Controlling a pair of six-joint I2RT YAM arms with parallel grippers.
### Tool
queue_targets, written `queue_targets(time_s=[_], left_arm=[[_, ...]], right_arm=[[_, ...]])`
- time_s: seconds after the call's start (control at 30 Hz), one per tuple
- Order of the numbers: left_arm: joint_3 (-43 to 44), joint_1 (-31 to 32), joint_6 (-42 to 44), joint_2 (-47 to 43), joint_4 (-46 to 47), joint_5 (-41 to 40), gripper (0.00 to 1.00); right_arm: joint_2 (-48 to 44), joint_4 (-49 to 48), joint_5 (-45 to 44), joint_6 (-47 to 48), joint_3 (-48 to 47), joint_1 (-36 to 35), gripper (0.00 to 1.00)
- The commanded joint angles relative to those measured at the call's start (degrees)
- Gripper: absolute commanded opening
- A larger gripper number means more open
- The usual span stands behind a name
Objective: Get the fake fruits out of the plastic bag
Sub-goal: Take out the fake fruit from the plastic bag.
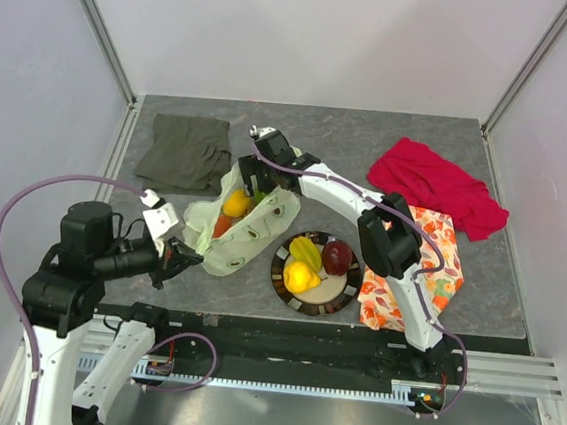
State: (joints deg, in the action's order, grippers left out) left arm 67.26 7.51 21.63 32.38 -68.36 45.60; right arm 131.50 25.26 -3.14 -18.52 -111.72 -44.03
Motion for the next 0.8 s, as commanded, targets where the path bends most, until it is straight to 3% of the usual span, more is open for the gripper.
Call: queue_targets(time_s=[0.0, 0.13, 0.23, 0.27, 0.37, 0.53, 0.63, 0.77], left_arm=[[-2.13, -0.3, -2.2, 1.9, 5.6, 0.89, 0.02], [-4.86, -0.3, -3.78, 1.37, 9.03, 1.15, 0.02], [-6.09, -0.3, -3.52, 2.07, 10.7, 0.98, 0.02], [-6.09, -0.3, -3.43, 2.59, 11.4, 0.89, 0.02], [-6.0, -0.3, -3.08, 3.83, 12.02, 0.37, 0.02], [-6.71, -0.3, -1.77, 4.27, 12.28, -1.65, 0.02], [-7.14, -0.3, -0.97, 4.44, 13.42, -4.37, 0.02], [-8.64, -0.3, -0.1, 4.53, 17.37, -10.61, 0.02]], right_arm=[[-1.33, 2.87, -2.91, 2.7, 4.47, -1.94, 0.93], [-1.43, 2.61, -5.3, 6.47, 6.25, -1.94, 0.93], [-0.72, 2.25, -5.13, 8.67, 5.64, -2.02, 0.8], [-1.07, 2.25, -4.52, 10.07, 5.38, -2.02, 0.71], [-4.39, 2.08, -0.3, 12.97, 4.76, -1.85, 0.6], [-12.13, 3.21, 17.85, 14.39, 6.95, 2.54, 0.46], [-16.62, 5.15, 24.47, 16.67, 8.88, 5.35, 0.37], [-21.02, 5.51, 37.11, 18.0, 13.62, 8.25, 0.32]])
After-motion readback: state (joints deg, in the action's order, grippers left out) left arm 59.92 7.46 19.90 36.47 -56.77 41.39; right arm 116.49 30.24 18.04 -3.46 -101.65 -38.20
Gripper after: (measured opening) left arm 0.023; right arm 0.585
